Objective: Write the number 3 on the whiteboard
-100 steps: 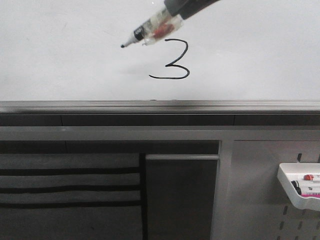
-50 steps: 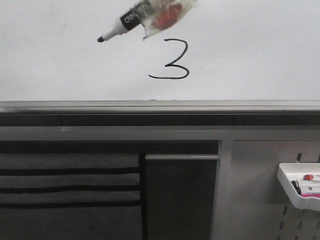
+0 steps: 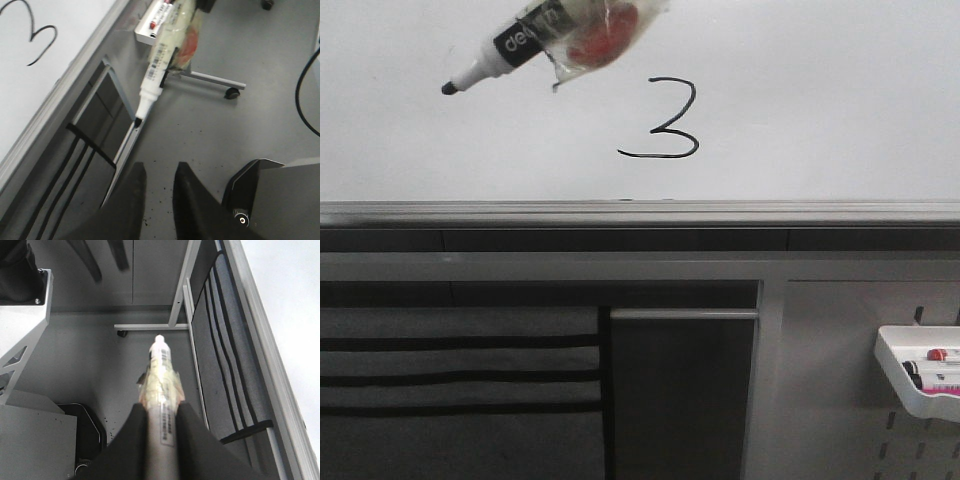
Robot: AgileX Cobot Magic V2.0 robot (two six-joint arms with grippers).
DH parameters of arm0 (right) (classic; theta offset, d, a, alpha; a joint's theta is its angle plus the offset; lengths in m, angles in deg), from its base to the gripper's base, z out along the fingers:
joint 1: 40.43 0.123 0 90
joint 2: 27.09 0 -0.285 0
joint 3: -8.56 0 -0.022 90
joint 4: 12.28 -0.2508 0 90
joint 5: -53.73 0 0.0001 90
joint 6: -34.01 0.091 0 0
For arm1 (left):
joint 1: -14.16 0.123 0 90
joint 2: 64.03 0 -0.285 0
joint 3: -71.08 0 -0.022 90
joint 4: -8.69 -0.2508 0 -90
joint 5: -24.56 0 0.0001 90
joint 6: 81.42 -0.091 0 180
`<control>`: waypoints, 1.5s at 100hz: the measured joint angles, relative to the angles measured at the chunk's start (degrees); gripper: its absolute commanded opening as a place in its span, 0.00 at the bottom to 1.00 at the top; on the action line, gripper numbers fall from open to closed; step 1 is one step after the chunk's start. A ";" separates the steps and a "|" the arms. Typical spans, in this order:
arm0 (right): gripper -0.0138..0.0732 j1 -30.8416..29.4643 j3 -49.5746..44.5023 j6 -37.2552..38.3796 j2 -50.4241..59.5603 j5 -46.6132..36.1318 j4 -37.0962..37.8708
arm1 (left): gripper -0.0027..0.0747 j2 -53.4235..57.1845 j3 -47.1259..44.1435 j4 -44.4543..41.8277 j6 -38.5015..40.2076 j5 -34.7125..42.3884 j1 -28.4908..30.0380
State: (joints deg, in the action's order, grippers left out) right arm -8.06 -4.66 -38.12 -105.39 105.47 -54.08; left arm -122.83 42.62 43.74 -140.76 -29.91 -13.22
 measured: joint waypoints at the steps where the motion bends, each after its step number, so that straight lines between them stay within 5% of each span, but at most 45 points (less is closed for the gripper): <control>1: 0.07 0.00 0.00 -0.10 0.00 0.00 0.00 | 0.19 -0.60 0.22 0.00 -0.10 0.00 -0.24; 30: 0.07 0.35 0.00 -0.21 0.00 -0.13 0.00 | 0.48 -11.11 6.39 0.00 -1.13 2.16 -6.93; 60: 0.07 0.35 0.00 -0.21 0.00 -0.13 0.00 | 0.48 -19.87 10.21 0.02 -1.29 3.93 -7.71; 126: 0.08 0.35 0.00 -0.21 0.00 -1.26 -0.46 | 0.13 -21.02 10.59 0.23 -1.50 3.47 -7.87; 150: 0.37 0.35 0.00 -0.21 0.00 -1.39 -0.49 | 0.09 -21.02 10.59 0.23 -1.83 3.35 -8.00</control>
State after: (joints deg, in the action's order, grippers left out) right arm -7.71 -4.66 -38.33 -105.39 104.08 -54.57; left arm -143.84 53.21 43.97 -142.59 -26.56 -21.21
